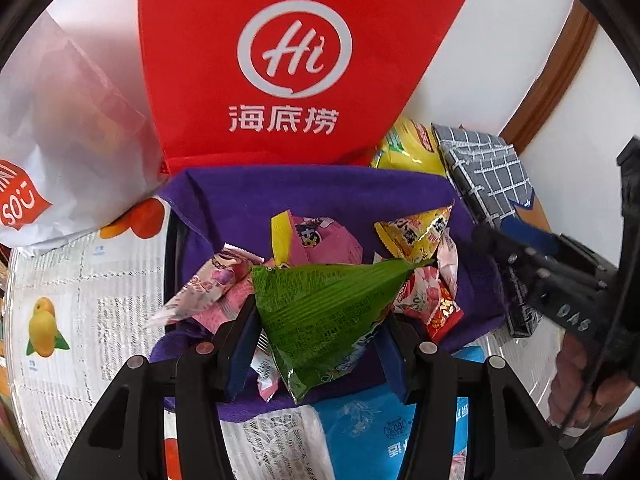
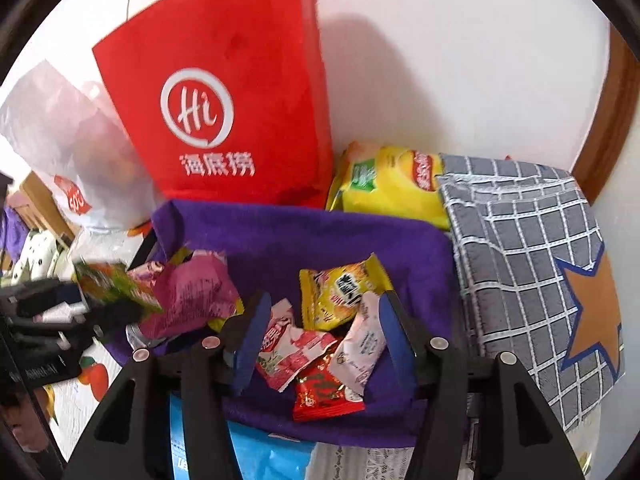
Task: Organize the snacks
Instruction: 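Open the right tool to drop the strawberry bag onto the towel, then open the left tool to drop the green triangular bag onto the towel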
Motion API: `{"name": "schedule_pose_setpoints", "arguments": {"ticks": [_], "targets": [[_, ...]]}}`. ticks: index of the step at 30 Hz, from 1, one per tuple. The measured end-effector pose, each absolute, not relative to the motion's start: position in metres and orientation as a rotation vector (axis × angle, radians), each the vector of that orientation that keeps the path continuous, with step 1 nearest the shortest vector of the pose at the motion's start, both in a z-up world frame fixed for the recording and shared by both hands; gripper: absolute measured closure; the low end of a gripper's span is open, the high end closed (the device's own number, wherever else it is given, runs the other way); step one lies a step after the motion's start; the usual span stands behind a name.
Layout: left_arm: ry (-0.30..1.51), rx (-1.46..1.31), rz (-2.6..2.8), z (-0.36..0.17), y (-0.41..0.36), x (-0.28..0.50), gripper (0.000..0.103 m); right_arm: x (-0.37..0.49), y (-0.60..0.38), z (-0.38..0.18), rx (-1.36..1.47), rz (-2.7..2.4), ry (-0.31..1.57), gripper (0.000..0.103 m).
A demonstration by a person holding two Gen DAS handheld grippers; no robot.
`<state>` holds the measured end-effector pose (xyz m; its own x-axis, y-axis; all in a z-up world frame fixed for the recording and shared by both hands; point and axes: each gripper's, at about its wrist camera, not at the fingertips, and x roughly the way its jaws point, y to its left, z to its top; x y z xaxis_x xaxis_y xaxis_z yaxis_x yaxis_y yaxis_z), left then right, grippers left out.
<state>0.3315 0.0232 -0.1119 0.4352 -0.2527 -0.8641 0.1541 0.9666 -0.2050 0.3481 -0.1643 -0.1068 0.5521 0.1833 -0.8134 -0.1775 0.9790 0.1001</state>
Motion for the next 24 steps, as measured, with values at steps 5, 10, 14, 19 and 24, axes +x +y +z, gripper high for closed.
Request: {"name": "schedule_pose_setpoints", "arguments": {"ticks": [5,10,14,19,24], "targets": [[1.109,-0.080,-0.268,-0.116,0.015,0.331,0.050,0.348,-0.169,-0.103,0.026,0.202,0.950,0.047],[1.111,-0.071,-0.276,-0.117,0.010,0.332,0.049,0.348,-0.173,-0.102,0.043,0.198,0.948,0.047],[1.105,-0.064,-0.276,-0.115,0.008,0.332,0.049,0.347,-0.173,-0.101,0.041,0.197,0.943,0.047],[1.097,-0.070,-0.293,-0.112,0.006,0.331,0.044,0.345,-0.172,-0.100,0.033,0.201,0.941,0.047],[1.089,-0.074,-0.307,-0.106,0.004,0.329,0.033,0.344,-0.170,-0.098,0.021,0.203,0.935,0.047]]}}
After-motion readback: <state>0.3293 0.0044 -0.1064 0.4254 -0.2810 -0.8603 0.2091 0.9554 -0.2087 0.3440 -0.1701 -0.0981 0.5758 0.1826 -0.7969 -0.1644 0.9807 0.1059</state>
